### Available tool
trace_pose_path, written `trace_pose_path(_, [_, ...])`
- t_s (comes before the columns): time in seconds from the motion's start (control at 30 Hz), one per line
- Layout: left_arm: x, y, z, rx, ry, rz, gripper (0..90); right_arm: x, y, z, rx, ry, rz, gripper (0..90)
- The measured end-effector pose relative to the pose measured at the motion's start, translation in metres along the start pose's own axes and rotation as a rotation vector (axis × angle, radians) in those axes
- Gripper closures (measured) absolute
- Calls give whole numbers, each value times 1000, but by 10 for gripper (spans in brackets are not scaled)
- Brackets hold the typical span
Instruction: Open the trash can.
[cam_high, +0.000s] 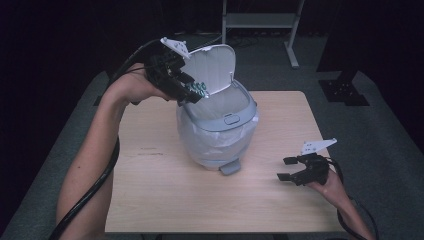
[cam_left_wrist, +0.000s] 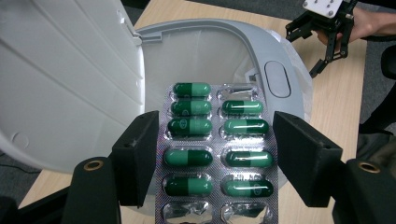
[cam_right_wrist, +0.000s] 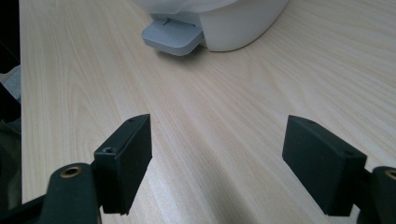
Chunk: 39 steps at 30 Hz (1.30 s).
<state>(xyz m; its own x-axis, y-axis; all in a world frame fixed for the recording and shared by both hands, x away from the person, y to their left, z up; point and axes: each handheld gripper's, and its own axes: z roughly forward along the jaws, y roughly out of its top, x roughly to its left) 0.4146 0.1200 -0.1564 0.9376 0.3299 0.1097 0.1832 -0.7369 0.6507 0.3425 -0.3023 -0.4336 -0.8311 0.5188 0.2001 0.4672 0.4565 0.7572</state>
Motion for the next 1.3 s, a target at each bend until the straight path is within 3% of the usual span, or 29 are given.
trace_pose_path(0.67, [8, 19, 20, 27, -9, 21, 333, -1, 0, 0, 1, 1, -2, 229])
trace_pose_path(1.3, [12, 33, 50, 69, -30, 56, 333, 0, -1, -2, -5, 4, 4, 229])
